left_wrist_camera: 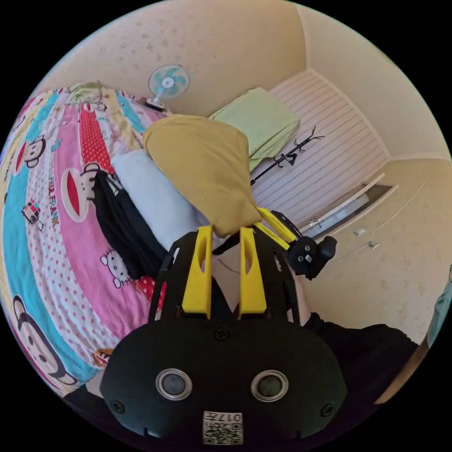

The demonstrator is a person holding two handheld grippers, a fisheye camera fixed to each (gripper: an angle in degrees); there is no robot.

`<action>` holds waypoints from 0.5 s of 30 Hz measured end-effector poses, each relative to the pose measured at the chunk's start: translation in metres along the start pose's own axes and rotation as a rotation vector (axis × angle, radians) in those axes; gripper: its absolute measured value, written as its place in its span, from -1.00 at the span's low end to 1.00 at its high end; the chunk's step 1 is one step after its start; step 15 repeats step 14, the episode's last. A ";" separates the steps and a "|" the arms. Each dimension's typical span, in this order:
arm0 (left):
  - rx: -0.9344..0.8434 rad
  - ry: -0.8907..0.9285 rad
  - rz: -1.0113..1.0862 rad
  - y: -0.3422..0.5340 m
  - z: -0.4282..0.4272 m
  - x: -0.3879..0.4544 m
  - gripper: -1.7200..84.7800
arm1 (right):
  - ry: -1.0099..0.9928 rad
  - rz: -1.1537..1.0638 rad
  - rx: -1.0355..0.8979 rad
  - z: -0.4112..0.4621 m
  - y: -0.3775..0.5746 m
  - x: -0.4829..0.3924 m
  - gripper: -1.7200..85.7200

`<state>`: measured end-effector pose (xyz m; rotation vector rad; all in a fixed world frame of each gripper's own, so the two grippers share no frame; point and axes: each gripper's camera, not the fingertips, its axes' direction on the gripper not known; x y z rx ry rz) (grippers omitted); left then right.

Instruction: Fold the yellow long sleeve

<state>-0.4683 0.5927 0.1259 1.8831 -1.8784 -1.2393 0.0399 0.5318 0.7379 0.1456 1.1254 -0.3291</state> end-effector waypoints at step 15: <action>0.011 -0.666 -0.314 0.118 -0.195 -0.119 -0.82 | -0.685 -0.270 0.137 -0.066 -0.243 -0.075 -0.95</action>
